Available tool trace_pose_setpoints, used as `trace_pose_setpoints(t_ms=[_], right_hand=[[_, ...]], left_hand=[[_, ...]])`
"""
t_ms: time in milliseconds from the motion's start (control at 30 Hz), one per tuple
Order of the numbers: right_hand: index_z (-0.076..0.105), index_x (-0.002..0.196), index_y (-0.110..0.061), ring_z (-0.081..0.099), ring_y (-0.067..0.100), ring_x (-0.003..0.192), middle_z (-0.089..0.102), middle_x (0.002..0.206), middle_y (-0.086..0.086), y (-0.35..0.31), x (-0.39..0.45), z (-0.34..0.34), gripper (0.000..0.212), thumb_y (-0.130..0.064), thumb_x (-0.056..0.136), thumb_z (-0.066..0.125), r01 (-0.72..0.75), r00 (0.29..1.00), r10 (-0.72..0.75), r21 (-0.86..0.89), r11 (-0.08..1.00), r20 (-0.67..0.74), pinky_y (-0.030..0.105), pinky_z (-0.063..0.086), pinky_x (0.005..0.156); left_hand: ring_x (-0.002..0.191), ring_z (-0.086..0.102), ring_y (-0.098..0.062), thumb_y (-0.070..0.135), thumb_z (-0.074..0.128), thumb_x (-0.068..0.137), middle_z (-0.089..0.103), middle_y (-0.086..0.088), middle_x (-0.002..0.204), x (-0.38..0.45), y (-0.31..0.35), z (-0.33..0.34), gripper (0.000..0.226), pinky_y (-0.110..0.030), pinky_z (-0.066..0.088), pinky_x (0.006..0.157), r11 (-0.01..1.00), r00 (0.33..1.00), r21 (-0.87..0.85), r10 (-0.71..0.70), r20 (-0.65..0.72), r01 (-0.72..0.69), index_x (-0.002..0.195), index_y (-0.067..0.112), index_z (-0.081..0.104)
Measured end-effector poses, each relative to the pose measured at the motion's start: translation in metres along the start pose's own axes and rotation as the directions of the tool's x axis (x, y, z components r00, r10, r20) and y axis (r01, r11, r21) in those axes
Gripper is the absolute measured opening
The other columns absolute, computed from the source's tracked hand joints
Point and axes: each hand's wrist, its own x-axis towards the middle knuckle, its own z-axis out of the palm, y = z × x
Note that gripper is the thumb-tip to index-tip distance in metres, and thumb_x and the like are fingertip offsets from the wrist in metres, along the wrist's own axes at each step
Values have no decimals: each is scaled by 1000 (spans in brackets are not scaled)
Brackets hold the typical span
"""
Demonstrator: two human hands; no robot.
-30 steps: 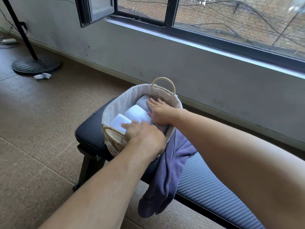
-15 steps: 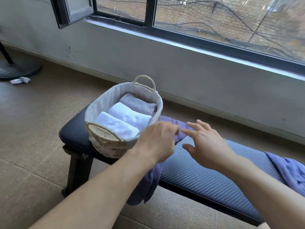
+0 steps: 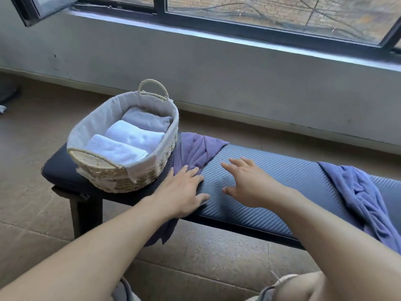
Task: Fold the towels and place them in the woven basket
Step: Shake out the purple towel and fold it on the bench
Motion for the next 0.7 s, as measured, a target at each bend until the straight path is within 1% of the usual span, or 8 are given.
trace_pose_setpoints(t_ms=[133, 200, 267, 367, 433, 567, 633, 700], right_hand=[[18, 161, -21, 10, 29, 154, 16, 168, 4, 3, -5, 3, 76, -44, 99, 56, 10, 1000, -10, 45, 999, 0, 45, 20, 124], [20, 160, -20, 15, 28, 152, 20, 167, 3, 5, -6, 4, 70, -36, 101, 53, 26, 999, -23, 71, 997, -32, 44, 23, 122], [24, 159, -21, 22, 25, 150, 28, 164, 1, 9, -8, 3, 63, -25, 101, 50, 38, 996, -29, 109, 993, -79, 43, 29, 119], [32, 156, -24, 35, 22, 143, 40, 157, -1, 17, -8, 3, 61, -12, 98, 51, 43, 989, -20, 157, 987, -147, 40, 37, 113], [35, 155, -26, 41, 22, 138, 45, 153, 0, 19, -5, 2, 62, -9, 97, 51, 62, 983, -25, 198, 978, -183, 40, 41, 108], [37, 154, -29, 51, 17, 131, 47, 152, -5, 16, 3, -1, 68, 0, 94, 48, 137, 975, -77, 292, 947, -209, 40, 47, 102], [42, 151, -32, 52, 16, 130, 47, 152, -9, 14, 9, -1, 70, 5, 92, 48, 170, 975, -122, 270, 948, -184, 41, 49, 100], [47, 147, -34, 52, 15, 129, 48, 150, -11, 14, 16, -1, 68, 3, 91, 49, 204, 977, -183, 220, 954, -112, 38, 50, 98]], left_hand=[[155, 18, -20, 48, 51, 100, 25, 8, 166, 8, 11, 4, 55, -39, 12, 125, 996, 996, -78, 41, -76, -47, 150, 29, 42], [151, 27, -20, 40, 54, 100, 33, 13, 162, 11, 16, 6, 44, -36, 21, 121, 987, 992, -136, 74, -104, -88, 143, 34, 50], [145, 38, -20, 31, 55, 98, 40, 18, 157, 10, 20, 6, 39, -37, 34, 115, 977, 987, -169, 114, -114, -133, 137, 37, 55], [124, 56, -21, 13, 52, 92, 62, 14, 136, 10, 23, 7, 43, -40, 46, 100, 953, 981, -234, 174, -89, -191, 126, 38, 63], [113, 63, -19, 9, 44, 85, 69, 13, 123, 9, 24, 9, 50, -39, 50, 94, 931, 978, -301, 190, -80, -206, 117, 39, 66], [113, 65, -8, 5, 40, 73, 71, 17, 120, 5, 24, 10, 61, -35, 52, 96, 906, 969, -345, 245, -41, -243, 113, 43, 68], [115, 63, -3, -3, 42, 72, 70, 20, 122, 0, 25, 8, 65, -30, 51, 99, 892, 959, -361, 283, -24, -273, 113, 39, 71], [112, 64, 0, -6, 43, 72, 72, 20, 119, -4, 25, 5, 66, -25, 50, 97, 883, 956, -372, 290, -45, -285, 112, 38, 73]])
